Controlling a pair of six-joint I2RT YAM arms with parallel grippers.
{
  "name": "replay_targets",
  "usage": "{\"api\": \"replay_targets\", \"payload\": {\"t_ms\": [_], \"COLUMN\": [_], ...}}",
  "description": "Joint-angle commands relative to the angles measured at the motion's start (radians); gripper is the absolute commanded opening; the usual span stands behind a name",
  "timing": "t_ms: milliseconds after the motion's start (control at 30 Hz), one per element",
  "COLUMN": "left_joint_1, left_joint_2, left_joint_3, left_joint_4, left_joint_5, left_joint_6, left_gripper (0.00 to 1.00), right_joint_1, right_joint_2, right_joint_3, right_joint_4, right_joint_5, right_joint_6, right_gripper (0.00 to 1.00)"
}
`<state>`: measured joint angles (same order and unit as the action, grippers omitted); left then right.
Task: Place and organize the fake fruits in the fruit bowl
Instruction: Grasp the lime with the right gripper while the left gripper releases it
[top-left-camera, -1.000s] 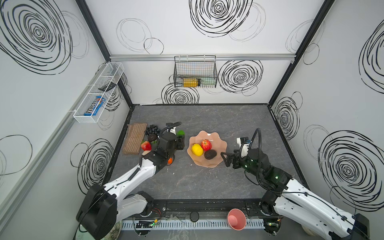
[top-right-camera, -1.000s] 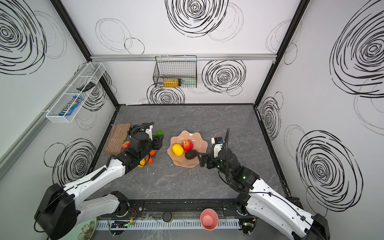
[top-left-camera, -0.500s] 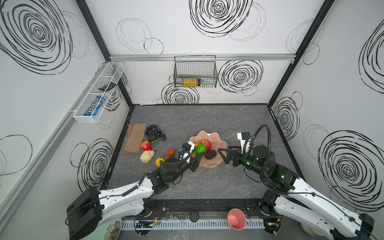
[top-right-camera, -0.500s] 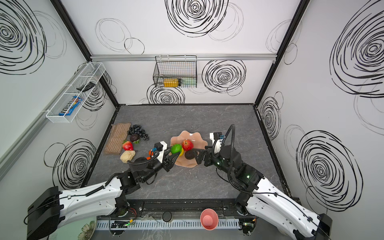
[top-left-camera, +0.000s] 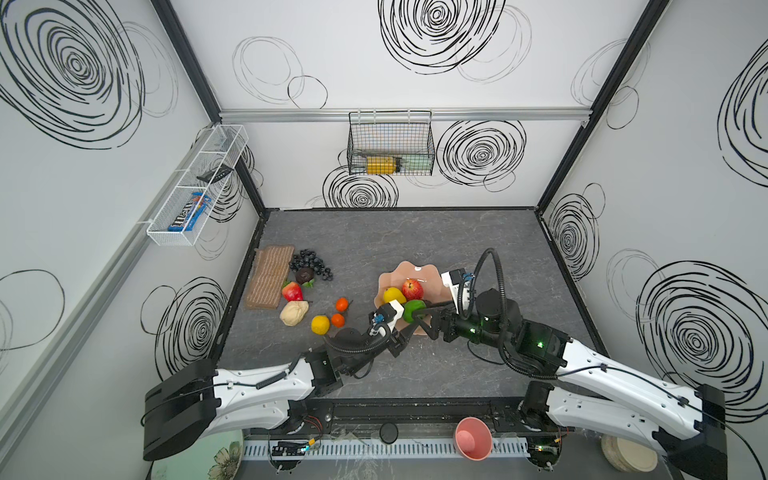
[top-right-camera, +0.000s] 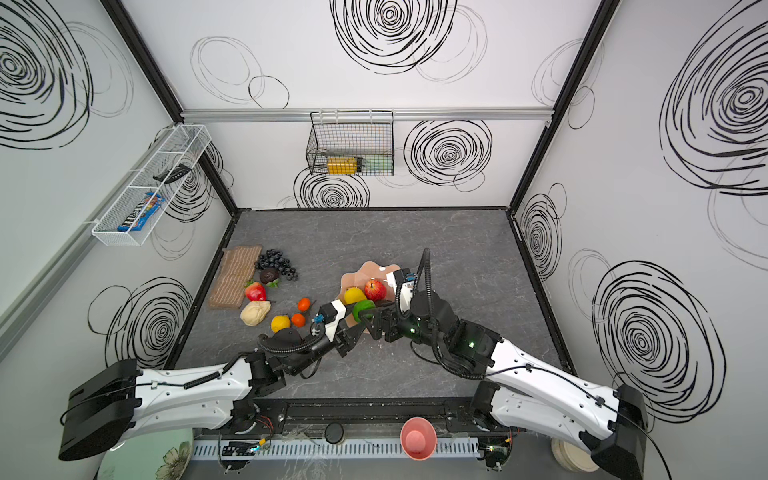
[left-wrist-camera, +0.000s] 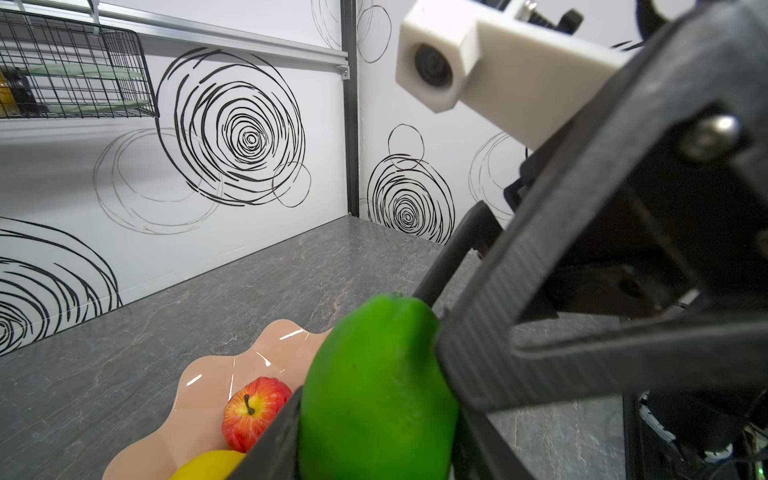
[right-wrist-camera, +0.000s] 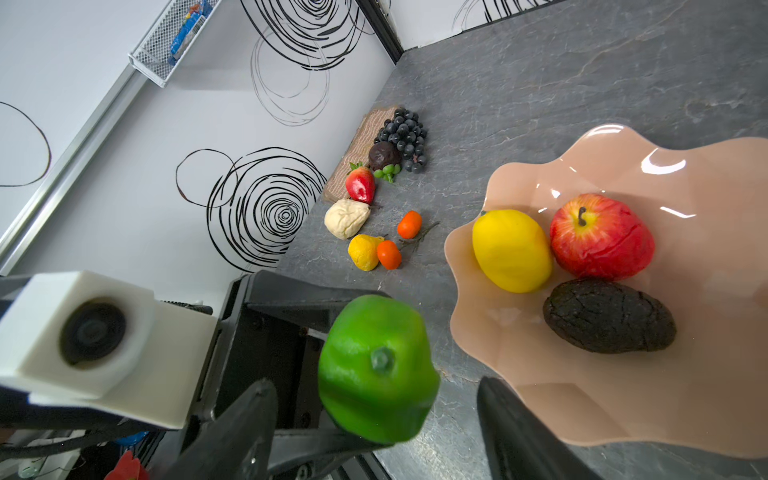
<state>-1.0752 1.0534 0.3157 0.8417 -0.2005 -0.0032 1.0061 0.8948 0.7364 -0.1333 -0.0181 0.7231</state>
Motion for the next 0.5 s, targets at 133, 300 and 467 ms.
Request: {"api": "replay_targets", "payload": {"t_ms": [133,300,467], "left_joint_1": [-0.009,-0.011,-0.011], "left_joint_2": [0.013,0.017,0.020], "left_joint_3": [0.002,0.003,0.002], "left_joint_4": [0.097,0.094,0.094], "left_joint_5": [-0.001,0.016,0.014], "left_joint_6": [0.046,0.054,0.060], "left_gripper": [0.55,0.55,0.56], "right_joint_1": [0.007,0.008,0.008], "right_joint_2": [0.022,0.035,0.045], "right_joint_3": [0.014,0.023,0.027], "right_joint_4": [0.076,0.072,0.067], "right_joint_5": [-0.045,-0.058,-0.053], "right_joint_6": [0.014,0.001,-0.010], "right_gripper": [0.70,0.59,0.49]}}
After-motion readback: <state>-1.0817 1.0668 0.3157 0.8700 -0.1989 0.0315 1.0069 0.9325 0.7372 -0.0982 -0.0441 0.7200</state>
